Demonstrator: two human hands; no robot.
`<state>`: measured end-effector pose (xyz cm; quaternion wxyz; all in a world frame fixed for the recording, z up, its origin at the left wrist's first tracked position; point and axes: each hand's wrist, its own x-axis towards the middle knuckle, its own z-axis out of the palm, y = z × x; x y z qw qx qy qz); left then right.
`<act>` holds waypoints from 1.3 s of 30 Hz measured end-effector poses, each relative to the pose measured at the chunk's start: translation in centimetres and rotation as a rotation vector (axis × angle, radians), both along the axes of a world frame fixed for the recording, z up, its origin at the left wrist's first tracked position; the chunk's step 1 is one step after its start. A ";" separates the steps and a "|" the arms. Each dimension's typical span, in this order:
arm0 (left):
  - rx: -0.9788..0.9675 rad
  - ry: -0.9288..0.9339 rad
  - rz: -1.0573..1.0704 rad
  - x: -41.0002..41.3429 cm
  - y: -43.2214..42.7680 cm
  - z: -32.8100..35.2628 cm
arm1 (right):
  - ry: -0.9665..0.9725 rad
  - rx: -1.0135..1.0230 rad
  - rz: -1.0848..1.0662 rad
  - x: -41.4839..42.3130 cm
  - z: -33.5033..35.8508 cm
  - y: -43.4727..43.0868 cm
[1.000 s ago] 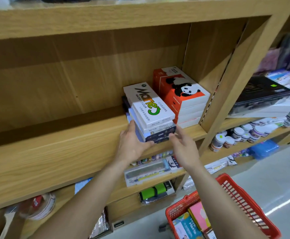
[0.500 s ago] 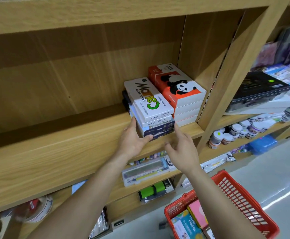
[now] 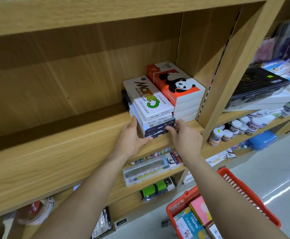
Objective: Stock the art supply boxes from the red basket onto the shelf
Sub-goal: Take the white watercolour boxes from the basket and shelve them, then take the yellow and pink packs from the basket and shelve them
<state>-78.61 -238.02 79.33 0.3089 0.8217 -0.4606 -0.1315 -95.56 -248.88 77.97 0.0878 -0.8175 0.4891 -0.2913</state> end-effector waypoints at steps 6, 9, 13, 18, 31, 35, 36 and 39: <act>-0.027 0.004 0.013 -0.1 -0.1 0.1 | -0.023 0.044 -0.017 0.1 0.0 0.4; 0.020 -0.037 0.016 -0.1 -0.5 0.3 | -0.084 0.096 0.050 -0.5 0.2 0.8; 0.040 -0.033 0.048 -1.6 0.5 1.8 | -0.162 0.167 0.094 -3.5 0.1 1.7; -0.360 -0.168 0.038 -7.7 7.9 -0.7 | -0.216 0.215 -0.046 -13.9 -3.8 2.8; 0.437 -0.075 -0.537 -21.1 -1.6 -22.3 | -0.006 0.977 -0.436 -31.9 -27.4 6.2; 0.383 -0.045 -0.673 -24.1 -5.3 -29.3 | -0.086 1.064 -0.576 -32.2 -33.9 6.8; 0.400 -0.009 -0.719 -24.9 -5.8 -31.2 | -0.114 1.058 -0.624 -32.0 -35.3 6.8; 0.491 0.057 -0.838 -26.9 -6.9 -37.1 | -0.172 1.030 -0.735 -30.5 -39.1 6.8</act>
